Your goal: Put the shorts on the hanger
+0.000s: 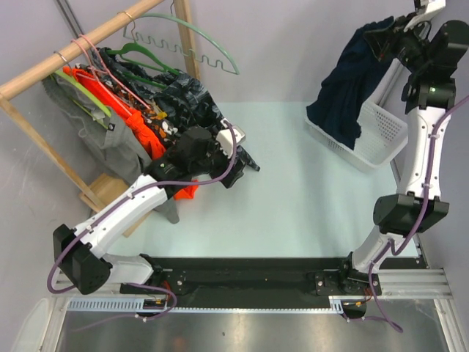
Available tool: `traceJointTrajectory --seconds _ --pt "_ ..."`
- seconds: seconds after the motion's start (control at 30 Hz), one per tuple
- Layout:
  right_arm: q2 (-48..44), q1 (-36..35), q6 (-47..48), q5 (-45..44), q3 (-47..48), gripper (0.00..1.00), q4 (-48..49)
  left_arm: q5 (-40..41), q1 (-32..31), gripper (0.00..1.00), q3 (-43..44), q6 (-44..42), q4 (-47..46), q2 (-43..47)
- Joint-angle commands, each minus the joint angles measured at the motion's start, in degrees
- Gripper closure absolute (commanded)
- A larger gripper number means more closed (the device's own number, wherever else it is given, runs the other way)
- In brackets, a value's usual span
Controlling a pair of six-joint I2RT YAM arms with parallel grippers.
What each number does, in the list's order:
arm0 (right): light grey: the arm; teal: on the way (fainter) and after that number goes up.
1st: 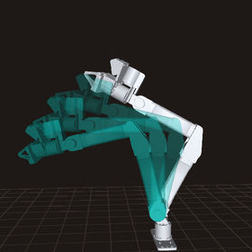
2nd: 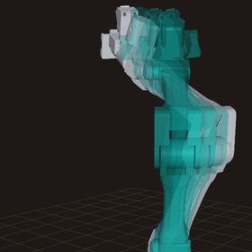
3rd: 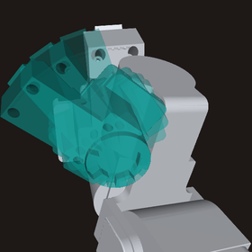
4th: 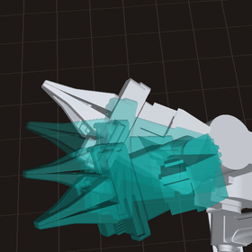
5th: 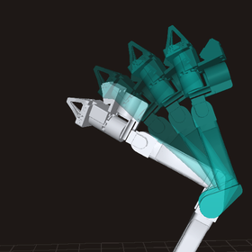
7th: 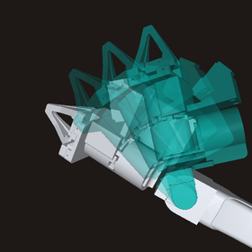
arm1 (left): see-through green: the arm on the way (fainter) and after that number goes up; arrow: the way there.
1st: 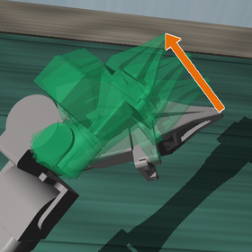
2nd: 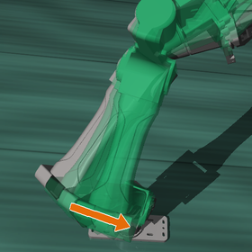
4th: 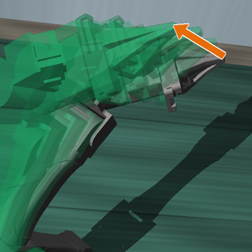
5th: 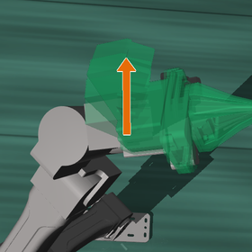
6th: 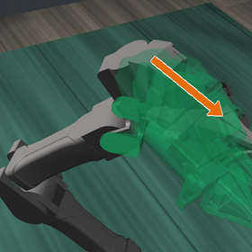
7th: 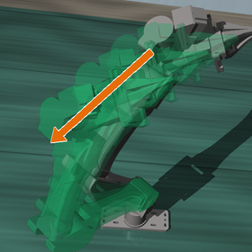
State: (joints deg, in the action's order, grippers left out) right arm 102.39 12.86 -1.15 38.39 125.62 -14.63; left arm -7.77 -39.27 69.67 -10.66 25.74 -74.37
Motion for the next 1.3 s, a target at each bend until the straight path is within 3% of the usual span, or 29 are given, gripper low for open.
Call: traceJointTrajectory --seconds 0.0,0.37,0.43,0.6,0.63,0.7,0.73,0.77,1.0,1.17,1.27 --pt "-7.36 -4.06 -0.62 6.61 6.12 1.0 -1.0 0.21 0.42 0.0 1.7 1.78 -2.18 3.44" --pt "-15.98 -25.77 13.44 2.83 1.04 1.0 -13.04 -8.65 6.83 0.0 2.67 8.02 -1.39 6.86" --pt "-18.88 -27.36 16.26 3.0 -4.92 1.0 -15.59 -10.32 8.23 0.0 2.05 6.97 -0.35 8.62" --pt "-31.52 -27.63 29.41 4.33 -35.85 1.0 -22.52 -16.37 9.3 0.0 -0.4 -3.19 5.63 11.61" --pt "-32.68 -27.89 38.93 3.19 -39.8 1.0 -29.16 -17.7 9.3 0.0 -1.63 -5.23 6.86 12.05" --pt "-33.05 -28.24 48.56 1.08 -47.44 1.0 -42.23 -22.08 9.21 0.0 -2.87 -11.54 10.55 11.97" --pt "-32.52 -28.33 57.92 -2.41 -49.49 1.0 -45.89 -23.42 9.21 0.0 -3.66 -13.32 11.52 11.53" --pt "-32.08 -28.24 60.01 -4.79 -51.42 1.0 -48.19 -24.13 9.12 0.0 -3.92 -14.64 12.31 11.0" --pt "-35.5 -23.41 72.42 -15.97 -66.9 0.95 -46.81 -25.19 4.91 0.03 -1.83 -16.86 7.14 0.73" --pt "-39.45 -21.13 73.57 -17.48 -74.81 0.9 -45.4 -22.03 -1.42 0.12 8.97 -13.08 3.45 -17.18" --pt "-41.12 -18.67 71.29 -15.9 -76.57 0.78 -44.69 -21.58 -2.31 0.14 18.28 -8.69 1.07 -28.08"
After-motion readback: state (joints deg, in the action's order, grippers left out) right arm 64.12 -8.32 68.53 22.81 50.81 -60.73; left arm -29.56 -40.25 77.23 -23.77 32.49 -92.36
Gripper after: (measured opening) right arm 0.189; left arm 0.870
